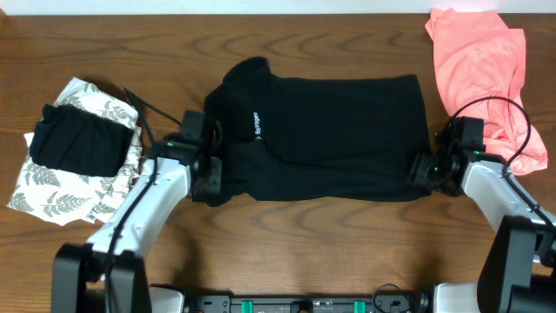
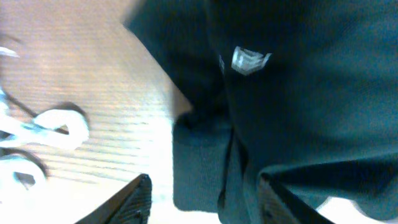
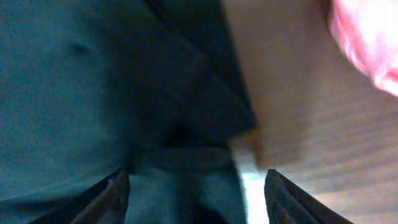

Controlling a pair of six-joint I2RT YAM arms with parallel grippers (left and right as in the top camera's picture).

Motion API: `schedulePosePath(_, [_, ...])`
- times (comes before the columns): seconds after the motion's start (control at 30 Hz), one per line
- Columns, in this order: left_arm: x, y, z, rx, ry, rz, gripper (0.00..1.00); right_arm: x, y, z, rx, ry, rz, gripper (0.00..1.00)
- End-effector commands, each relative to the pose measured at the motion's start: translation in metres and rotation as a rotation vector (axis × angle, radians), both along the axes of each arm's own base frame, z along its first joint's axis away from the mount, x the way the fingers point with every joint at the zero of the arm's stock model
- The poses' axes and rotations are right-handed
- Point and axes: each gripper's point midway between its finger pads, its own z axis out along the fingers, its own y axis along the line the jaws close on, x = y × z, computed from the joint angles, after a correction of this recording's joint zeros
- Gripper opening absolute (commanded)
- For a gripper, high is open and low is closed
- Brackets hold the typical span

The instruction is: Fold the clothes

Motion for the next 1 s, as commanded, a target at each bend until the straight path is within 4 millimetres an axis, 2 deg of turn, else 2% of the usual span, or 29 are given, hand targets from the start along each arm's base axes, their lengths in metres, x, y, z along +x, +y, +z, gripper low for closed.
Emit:
schedulePosePath(0.0, [0.023, -0.003, 0.051, -0.026, -0.147, 0.0, 0.58, 0.027, 0.015, 0.045, 0.086, -0.156, 0.062, 0.68])
schedulePosePath(0.13, [0.028, -0.018, 0.07, -0.117, -0.213, -0.025, 0.59, 0.035, 0.029, 0.075, 0.148, -0.253, 0.1, 0.66])
schedulePosePath(0.2, [0.032, -0.03, 0.069, -0.179, -0.22, -0.045, 0.57, 0.033, 0.038, 0.08, 0.182, -0.262, 0.121, 0.64])
schedulePosePath(0.23, [0.034, -0.034, 0.067, -0.199, -0.217, -0.053, 0.53, 0.031, 0.042, 0.08, 0.196, -0.256, 0.131, 0.63])
schedulePosePath(0.37, [0.043, -0.047, 0.046, -0.255, -0.177, -0.071, 0.34, 0.019, 0.058, 0.065, 0.221, -0.173, 0.151, 0.49])
schedulePosePath(0.47, [0.053, -0.057, 0.025, -0.286, -0.147, -0.109, 0.25, 0.011, 0.069, 0.045, 0.234, -0.107, 0.175, 0.35])
schedulePosePath(0.6, [0.071, -0.064, -0.005, -0.297, -0.135, -0.133, 0.2, 0.002, 0.068, 0.006, 0.217, 0.012, 0.107, 0.16])
schedulePosePath(0.67, [0.076, -0.065, -0.018, -0.297, -0.127, -0.132, 0.19, 0.002, 0.066, -0.011, 0.208, 0.043, 0.099, 0.11])
schedulePosePath(0.8, [0.084, -0.066, -0.034, -0.287, -0.131, -0.157, 0.19, 0.013, 0.057, -0.03, 0.162, 0.034, 0.088, 0.11])
schedulePosePath(0.97, [0.107, -0.052, -0.031, -0.221, -0.217, -0.128, 0.19, 0.028, 0.041, -0.034, 0.068, -0.012, 0.065, 0.15])
